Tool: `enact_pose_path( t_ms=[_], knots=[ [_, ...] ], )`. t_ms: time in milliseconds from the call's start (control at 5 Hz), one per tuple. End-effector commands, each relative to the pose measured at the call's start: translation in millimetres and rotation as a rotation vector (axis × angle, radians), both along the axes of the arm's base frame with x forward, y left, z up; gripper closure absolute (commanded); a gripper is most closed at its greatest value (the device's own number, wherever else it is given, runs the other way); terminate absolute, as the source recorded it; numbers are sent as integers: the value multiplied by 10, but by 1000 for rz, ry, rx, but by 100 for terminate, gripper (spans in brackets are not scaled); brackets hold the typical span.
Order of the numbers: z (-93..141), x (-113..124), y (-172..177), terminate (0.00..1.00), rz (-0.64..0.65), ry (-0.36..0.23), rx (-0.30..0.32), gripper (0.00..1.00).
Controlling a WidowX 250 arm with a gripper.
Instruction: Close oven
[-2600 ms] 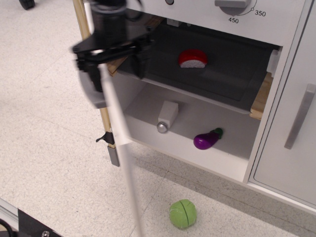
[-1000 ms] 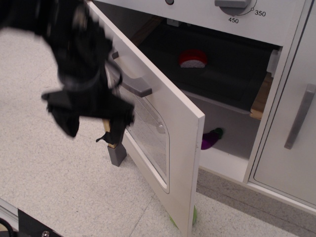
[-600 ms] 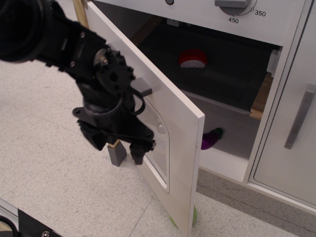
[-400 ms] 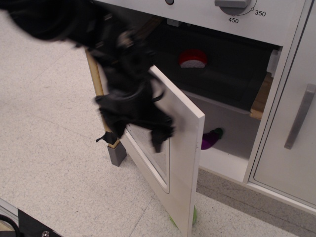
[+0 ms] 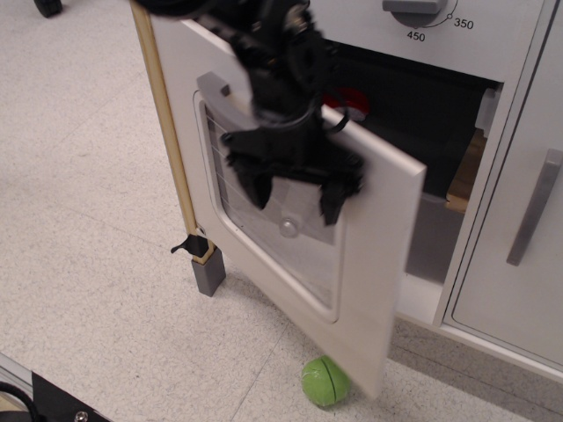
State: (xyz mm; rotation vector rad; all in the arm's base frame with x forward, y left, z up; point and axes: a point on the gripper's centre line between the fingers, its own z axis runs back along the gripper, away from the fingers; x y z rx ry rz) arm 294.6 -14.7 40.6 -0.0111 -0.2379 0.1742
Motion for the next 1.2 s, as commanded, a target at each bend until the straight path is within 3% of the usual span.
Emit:
enact_pose_path(
  t_ms=[0,600,1000],
  knots=[
    [53,606,-102,0,72,-41,-3,0],
    [23,1095,-211,0,121,-153,-23,0],
    [52,848,-16,0,101,-123,-17,0]
  ],
)
